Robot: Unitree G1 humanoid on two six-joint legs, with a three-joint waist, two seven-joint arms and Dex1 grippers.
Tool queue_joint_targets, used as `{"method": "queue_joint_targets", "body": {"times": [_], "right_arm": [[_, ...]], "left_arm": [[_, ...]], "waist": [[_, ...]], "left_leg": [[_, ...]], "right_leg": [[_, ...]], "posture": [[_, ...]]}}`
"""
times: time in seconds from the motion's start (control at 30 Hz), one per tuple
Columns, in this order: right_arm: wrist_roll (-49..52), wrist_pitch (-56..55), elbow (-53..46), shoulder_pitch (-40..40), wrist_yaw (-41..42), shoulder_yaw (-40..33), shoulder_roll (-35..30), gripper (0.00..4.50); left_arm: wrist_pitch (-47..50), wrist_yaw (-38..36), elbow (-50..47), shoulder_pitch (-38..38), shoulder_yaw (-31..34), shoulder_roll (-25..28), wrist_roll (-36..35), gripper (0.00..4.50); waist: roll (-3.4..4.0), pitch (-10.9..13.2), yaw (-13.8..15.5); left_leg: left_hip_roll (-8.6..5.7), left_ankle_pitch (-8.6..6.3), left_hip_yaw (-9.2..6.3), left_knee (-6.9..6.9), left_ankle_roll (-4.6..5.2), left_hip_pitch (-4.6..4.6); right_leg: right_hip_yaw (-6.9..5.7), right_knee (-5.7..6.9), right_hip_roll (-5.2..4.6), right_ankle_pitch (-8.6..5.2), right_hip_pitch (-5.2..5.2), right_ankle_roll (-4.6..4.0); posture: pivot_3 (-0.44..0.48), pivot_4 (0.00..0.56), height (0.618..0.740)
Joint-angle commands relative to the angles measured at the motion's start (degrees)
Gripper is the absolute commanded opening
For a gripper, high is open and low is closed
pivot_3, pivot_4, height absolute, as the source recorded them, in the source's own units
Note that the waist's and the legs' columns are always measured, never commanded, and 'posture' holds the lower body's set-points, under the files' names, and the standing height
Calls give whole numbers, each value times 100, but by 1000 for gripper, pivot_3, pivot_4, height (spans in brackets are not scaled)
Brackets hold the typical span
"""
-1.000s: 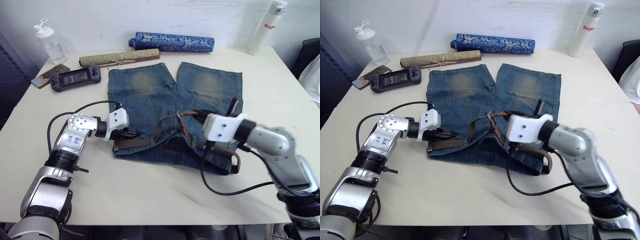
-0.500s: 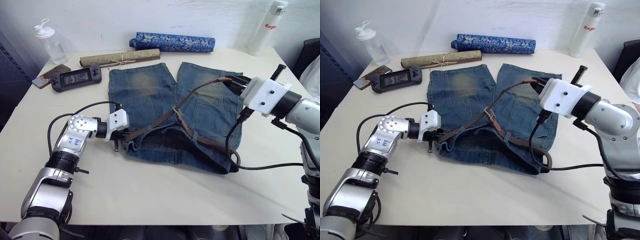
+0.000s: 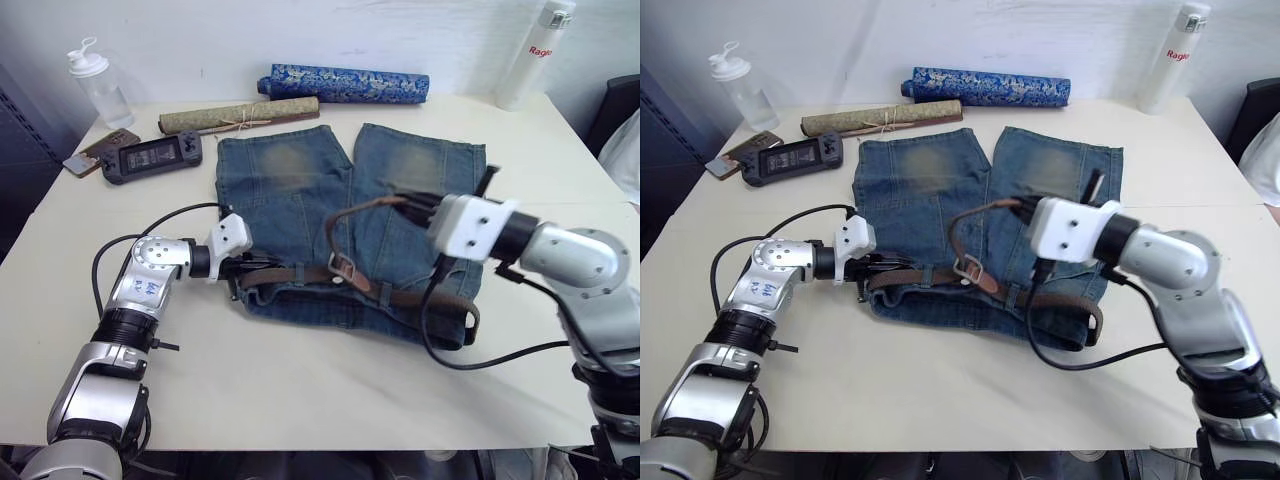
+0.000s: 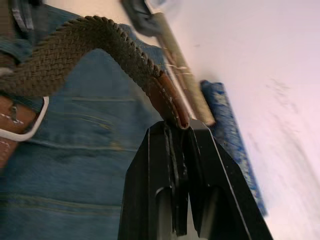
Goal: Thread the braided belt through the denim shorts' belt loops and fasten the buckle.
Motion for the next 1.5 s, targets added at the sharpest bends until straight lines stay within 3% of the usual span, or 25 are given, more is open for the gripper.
{"method": "queue_joint_targets", "body": {"times": [0.03,0.17,0.27,0.37,0.43,0.53,0.67,0.8,0.97,1.23,1.33,1.5], "right_arm": [[-135,8,-155,-107,-18,89,38,0],[-281,-28,-11,-224,-34,301,155,0],[-340,-56,37,-254,-15,385,216,0],[-389,-93,84,-287,13,462,250,0],[-433,-148,129,-317,43,525,257,0],[-493,-204,173,-377,46,600,276,0],[-578,-243,216,-470,47,676,368,0],[-626,-254,223,-499,52,707,412,0],[-644,-281,215,-509,46,719,446,0],[-666,-244,132,-482,37,700,509,0],[-670,-216,106,-458,27,676,514,0],[-652,-114,44,-416,14,630,517,0]], "left_arm": [[425,112,-571,144,412,122,-279,62],[1435,380,-1757,285,1050,217,-937,62],[2138,570,-2538,465,1372,230,-1399,917],[2648,692,-3342,710,1520,268,-1736,2425],[2958,869,-3805,809,1561,255,-1908,2843],[3173,1146,-4470,952,1402,162,-1942,3998],[3102,1773,-5167,1103,898,-159,-1518,3998],[2918,2225,-5272,1165,693,-339,-1124,3998],[2724,2446,-4994,1046,303,-379,-593,3998],[2549,2523,-4707,918,84,-764,-428,3998],[2531,2591,-4655,892,85,-917,-416,3194],[2371,2536,-4663,933,126,-953,-395,878]], "waist": [[-6,6,5],[-28,25,2],[-25,27,7],[-22,28,3],[-23,28,1],[-23,29,11],[-24,29,25],[-24,30,3],[-24,30,29],[-25,30,9],[-25,31,21],[-25,31,14]], "left_leg": [[-1,0,-2,0,0,-2],[-1,2,-17,0,-3,-10],[-1,2,-26,0,-4,-11],[-1,2,-28,0,-4,-10],[-2,3,-25,1,-6,-10],[-1,5,-20,0,-9,-11],[-2,5,-11,1,-10,-11],[-2,6,-1,1,-10,-11],[-2,6,0,1,-10,-11],[-3,6,-1,2,-10,-12],[-3,6,-2,2,-10,-12],[-4,6,-2,3,-11,-12]], "right_leg": [[0,-3,0,0,0,0],[-3,-3,1,0,-5,0],[-3,-5,2,0,-5,0],[2,-7,1,0,-4,0],[0,-7,1,0,-4,0],[0,-6,2,0,-5,0],[-1,-8,1,0,0,0],[1,-7,1,0,-3,0],[1,-7,0,0,-3,-1],[0,-6,1,0,-4,0],[0,-6,0,0,-4,0],[0,-6,0,0,-4,0]], "posture": [[0,150,637],[0,150,637],[0,150,637],[0,150,637],[0,150,637],[0,150,637],[0,150,637],[0,150,637],[0,150,637],[0,150,637],[0,150,637],[0,150,637]]}}
